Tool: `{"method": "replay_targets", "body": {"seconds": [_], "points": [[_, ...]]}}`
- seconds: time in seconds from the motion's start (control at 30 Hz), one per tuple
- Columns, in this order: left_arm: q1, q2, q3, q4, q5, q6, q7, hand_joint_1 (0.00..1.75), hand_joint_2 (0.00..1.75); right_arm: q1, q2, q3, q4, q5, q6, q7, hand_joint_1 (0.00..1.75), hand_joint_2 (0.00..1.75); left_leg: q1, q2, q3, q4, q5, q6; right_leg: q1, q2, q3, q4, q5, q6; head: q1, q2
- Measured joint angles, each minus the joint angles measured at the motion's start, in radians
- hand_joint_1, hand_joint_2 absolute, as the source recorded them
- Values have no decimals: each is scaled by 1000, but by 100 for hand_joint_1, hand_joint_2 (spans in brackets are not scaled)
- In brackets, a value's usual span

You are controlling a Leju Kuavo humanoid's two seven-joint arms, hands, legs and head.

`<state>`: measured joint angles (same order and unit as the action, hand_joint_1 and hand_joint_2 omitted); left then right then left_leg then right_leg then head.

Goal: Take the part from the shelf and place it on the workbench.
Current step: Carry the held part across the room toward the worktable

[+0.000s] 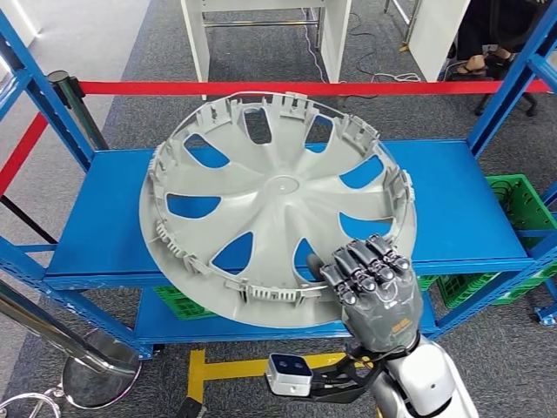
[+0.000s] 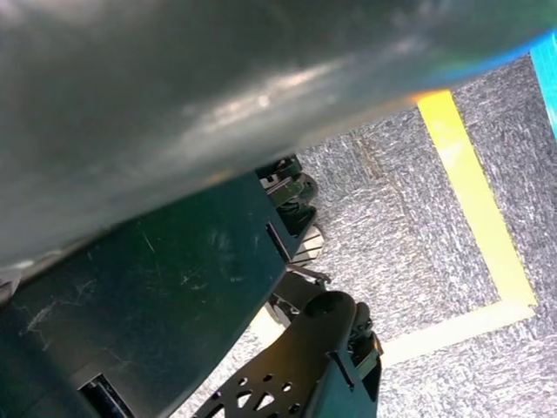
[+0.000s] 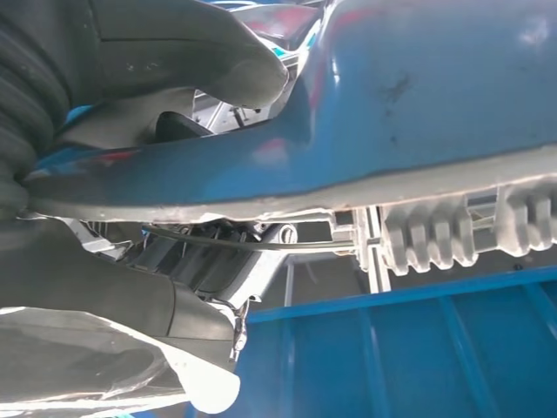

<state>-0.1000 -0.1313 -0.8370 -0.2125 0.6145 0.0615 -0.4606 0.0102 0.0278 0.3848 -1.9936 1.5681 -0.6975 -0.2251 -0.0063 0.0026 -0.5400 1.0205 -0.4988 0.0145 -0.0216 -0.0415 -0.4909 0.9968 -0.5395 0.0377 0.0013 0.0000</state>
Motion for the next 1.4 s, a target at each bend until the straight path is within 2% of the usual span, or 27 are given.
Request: {"method": "replay_targets", "body": {"seconds": [0.47,0.63,0.7,0.77,0.8,0.87,0.9,0.93,0.97,1.0,1.07,1.1,1.13,1.2,1.23,1.27,1.3,1.37,1.4], "points": [[-2,-2,5,0,-9,7,-2,0,0,-8,0,24,-5,0,1,12,175,175,0,0,0,0,0,0,0,0,0,0,0,0,0,0],[-3,-1,5,0,-14,7,0,0,0,-10,0,27,-5,0,1,12,175,175,-6,0,-4,9,-1,11,-6,-1,0,-5,7,12,-1,0],[-4,-1,5,0,-17,8,4,0,0,-11,0,27,-8,0,1,12,175,175,-5,0,-3,-2,9,21,-6,1,-2,-5,7,19,-1,0],[-7,-2,5,0,-18,8,9,0,0,-12,0,27,-13,0,1,11,175,175,1,0,-3,-19,22,33,-5,16,-24,34,-26,21,2,0],[-8,-3,6,0,-19,9,11,0,0,-12,0,27,-16,0,1,9,175,175,3,0,-4,-23,26,37,-5,27,-50,84,-56,21,4,0],[-9,-4,6,0,-21,12,16,0,0,-11,0,27,-19,0,1,4,175,175,3,-1,-10,-24,30,40,-5,37,-116,222,-112,24,8,0],[-9,-4,6,0,-22,15,21,0,0,-9,0,27,-20,0,1,2,175,175,2,-1,-12,-23,31,40,-6,39,-140,270,-119,26,8,0],[-9,-4,6,0,-22,18,26,0,0,-8,0,27,-21,0,1,1,175,175,3,-2,-13,-22,32,39,-6,39,-148,282,-104,28,8,0],[-9,-4,7,0,-22,21,30,0,0,-7,0,27,-22,0,1,0,175,175,4,-4,-13,-20,32,37,-8,39,-135,251,-70,29,8,0],[-10,-5,7,0,-22,24,34,0,0,-7,0,26,-25,0,1,0,175,175,5,-6,-13,-16,31,34,-10,39,-108,188,-27,31,8,0],[-12,-5,8,0,-22,30,42,0,0,-7,0,26,-33,0,1,-2,175,175,5,-9,-22,-4,29,21,-10,45,-50,73,23,31,10,0],[-12,-4,8,0,-22,33,48,0,0,-6,0,25,-38,0,1,-3,175,175,4,-11,-29,3,30,13,-10,48,-37,43,29,29,11,0],[-13,-4,8,0,-22,36,55,0,0,-6,0,25,-43,0,1,-4,175,175,2,-13,-36,8,34,5,-8,51,-35,37,24,24,11,0],[-13,-3,9,0,-22,40,71,0,0,-6,0,22,-54,0,2,-4,175,175,4,-16,-47,13,37,-8,-9,50,-47,32,27,8,10,0],[-13,-2,10,0,-22,43,80,0,0,-5,1,20,-59,0,2,-4,175,175,5,-15,-54,21,26,-15,-10,48,-53,30,30,-2,9,0],[-14,-2,11,0,-22,45,89,0,0,-5,2,18,-64,0,2,-4,175,175,7,-14,-67,45,2,-21,-11,44,-61,29,37,-12,6,0],[-14,-1,11,0,-22,46,97,0,0,-5,3,17,-70,0,2,-3,175,175,10,-14,-85,90,-35,-26,-12,40,-70,28,43,-21,3,0],[-14,-1,13,0,-23,51,113,0,0,-5,4,15,-82,0,2,0,175,175,12,-12,-129,220,-112,-34,-9,34,-89,28,56,-31,-3,0],[-14,0,13,0,-25,54,120,0,0,-5,4,13,-88,0,2,1,175,175,13,-12,-140,270,-131,-34,-7,30,-98,28,63,-32,-4,0]]}}
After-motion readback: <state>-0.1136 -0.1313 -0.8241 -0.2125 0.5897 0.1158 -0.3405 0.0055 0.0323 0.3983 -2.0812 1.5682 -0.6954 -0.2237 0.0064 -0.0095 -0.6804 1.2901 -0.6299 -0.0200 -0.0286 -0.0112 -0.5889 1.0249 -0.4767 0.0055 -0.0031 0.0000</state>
